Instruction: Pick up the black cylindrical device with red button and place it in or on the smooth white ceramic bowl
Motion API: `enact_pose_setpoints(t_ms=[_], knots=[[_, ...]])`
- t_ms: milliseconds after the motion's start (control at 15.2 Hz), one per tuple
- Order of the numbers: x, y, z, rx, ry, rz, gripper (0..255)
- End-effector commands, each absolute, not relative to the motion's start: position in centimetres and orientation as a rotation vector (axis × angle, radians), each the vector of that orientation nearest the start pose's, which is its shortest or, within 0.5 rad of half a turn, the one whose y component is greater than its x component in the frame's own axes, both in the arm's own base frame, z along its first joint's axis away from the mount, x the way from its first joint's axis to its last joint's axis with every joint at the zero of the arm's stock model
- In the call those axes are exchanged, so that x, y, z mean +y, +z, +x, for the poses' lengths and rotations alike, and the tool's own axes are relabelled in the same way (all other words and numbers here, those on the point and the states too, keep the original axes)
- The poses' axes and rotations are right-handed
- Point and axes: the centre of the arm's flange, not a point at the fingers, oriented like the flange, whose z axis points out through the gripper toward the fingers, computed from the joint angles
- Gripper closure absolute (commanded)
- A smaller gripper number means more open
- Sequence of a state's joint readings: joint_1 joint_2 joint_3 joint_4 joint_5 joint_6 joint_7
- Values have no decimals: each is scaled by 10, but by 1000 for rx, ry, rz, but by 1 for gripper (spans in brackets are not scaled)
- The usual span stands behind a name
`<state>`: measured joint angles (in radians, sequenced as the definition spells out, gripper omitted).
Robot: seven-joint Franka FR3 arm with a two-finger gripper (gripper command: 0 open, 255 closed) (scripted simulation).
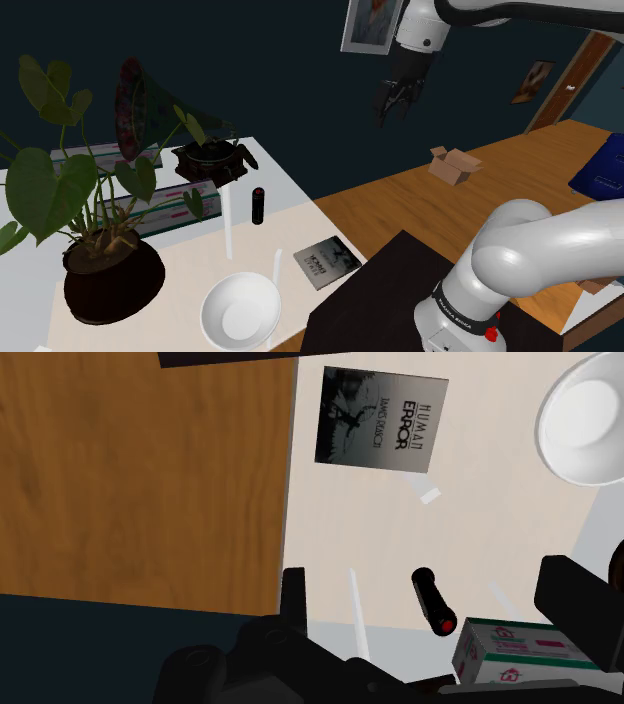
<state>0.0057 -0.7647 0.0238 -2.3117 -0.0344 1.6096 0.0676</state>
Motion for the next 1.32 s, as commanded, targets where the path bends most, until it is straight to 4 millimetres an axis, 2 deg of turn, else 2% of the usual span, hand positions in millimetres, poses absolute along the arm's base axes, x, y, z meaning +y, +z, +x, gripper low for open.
enact_pose_setpoints(t_ms=[0, 1254], knots=[[8, 609, 317, 70, -103, -3187, 0], [77, 435, 490, 16, -41, -3179, 0]])
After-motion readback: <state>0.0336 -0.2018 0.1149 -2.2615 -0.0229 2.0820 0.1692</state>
